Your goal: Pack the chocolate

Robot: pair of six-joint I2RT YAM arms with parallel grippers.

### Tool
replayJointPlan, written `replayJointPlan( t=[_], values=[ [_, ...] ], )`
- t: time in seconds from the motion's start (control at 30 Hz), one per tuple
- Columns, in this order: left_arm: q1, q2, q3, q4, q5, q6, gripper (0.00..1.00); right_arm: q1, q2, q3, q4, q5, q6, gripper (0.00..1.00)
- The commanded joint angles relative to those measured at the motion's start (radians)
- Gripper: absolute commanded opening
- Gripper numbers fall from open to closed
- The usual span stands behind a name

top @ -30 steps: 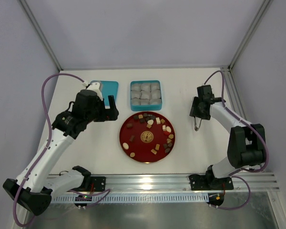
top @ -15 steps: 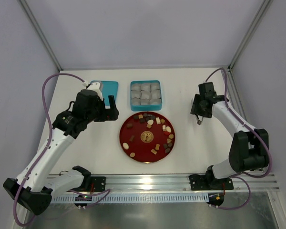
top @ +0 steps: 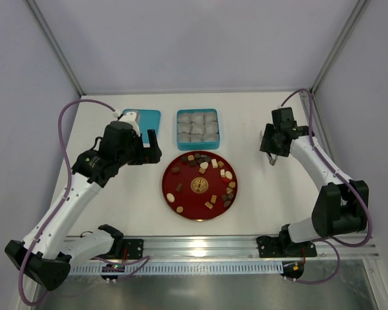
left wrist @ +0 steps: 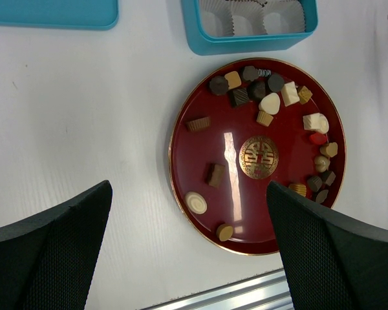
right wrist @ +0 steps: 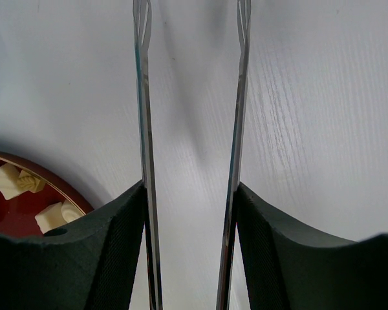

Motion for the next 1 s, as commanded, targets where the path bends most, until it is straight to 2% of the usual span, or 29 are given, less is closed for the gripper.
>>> replayJointPlan(
  t=[0.0,0.47,0.97],
  values=[
    [0.005,0.004,0.001,0.030,0.014,-0.006,1.00,0.008,-0.054,0.058,-0.022,-0.006,-0.008,0.57],
    [0.003,0.008,-0.017,0.043,0.018,-0.014,1.00,0.035,-0.122,0.118,-0.089,-0.063,0.006,0.53],
    [0.005,0.015,-0.030,0.047,0.012,-0.022,1.00,0.242,-0.162,0.219,-0.181,-0.067,0.054,0.52]
  ],
)
